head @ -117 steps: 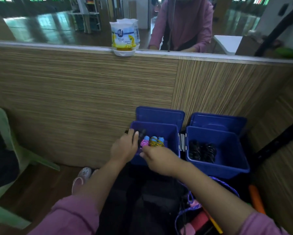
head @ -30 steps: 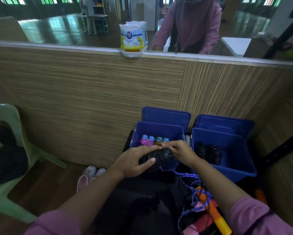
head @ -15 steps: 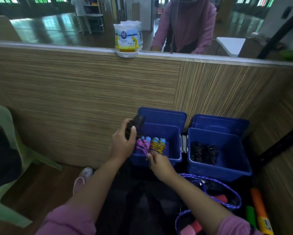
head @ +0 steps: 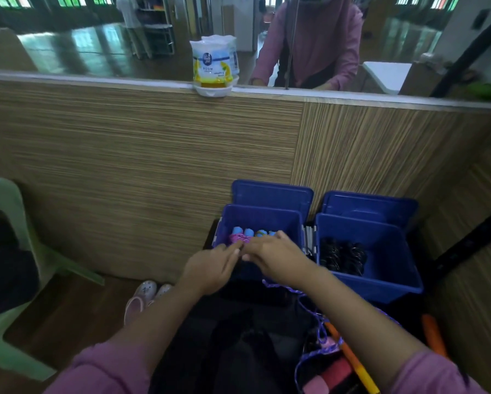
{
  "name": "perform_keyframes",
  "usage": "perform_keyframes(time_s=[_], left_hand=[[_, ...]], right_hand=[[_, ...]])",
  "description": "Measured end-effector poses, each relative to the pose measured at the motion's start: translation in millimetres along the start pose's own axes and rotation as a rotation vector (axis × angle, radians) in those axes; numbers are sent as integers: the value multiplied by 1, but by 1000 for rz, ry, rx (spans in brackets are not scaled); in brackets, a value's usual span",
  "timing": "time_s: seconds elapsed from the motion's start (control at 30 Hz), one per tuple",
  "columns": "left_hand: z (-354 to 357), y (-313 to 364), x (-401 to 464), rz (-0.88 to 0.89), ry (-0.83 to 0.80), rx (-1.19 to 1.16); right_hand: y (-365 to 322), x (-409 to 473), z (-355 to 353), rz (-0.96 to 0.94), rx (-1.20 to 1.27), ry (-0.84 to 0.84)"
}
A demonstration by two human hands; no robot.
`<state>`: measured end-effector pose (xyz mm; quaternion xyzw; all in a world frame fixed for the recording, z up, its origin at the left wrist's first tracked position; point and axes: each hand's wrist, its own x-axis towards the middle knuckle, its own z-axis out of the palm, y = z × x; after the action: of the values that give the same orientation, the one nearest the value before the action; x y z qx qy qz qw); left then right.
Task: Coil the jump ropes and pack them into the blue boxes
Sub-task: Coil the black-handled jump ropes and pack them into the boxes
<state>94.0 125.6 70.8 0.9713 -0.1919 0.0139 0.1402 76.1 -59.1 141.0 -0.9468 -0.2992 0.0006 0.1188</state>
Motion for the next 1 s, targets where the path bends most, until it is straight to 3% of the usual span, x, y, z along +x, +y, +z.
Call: perform_keyframes(time_s=[0.17, 0.47, 0.7, 0.8, 0.9, 1.0], left_hand=[[6, 8, -17, 271, -34, -123], [-8, 10, -27, 381, 9, -280], [-11, 12, -23, 197, 191, -506], [-14, 16, -17, 124, 324, -539], [-23, 11, -1, -126, 529, -615], [-31, -7, 11, -246, 519, -512]], right_hand=[[40, 5, 3, -57, 231, -143], [71, -5, 31, -62, 276, -69], [52, -10, 49, 421, 800, 4], [36, -11, 60, 581, 1058, -84], [15, -24, 83, 581, 1000, -171], [1, -25, 92, 536, 953, -44]])
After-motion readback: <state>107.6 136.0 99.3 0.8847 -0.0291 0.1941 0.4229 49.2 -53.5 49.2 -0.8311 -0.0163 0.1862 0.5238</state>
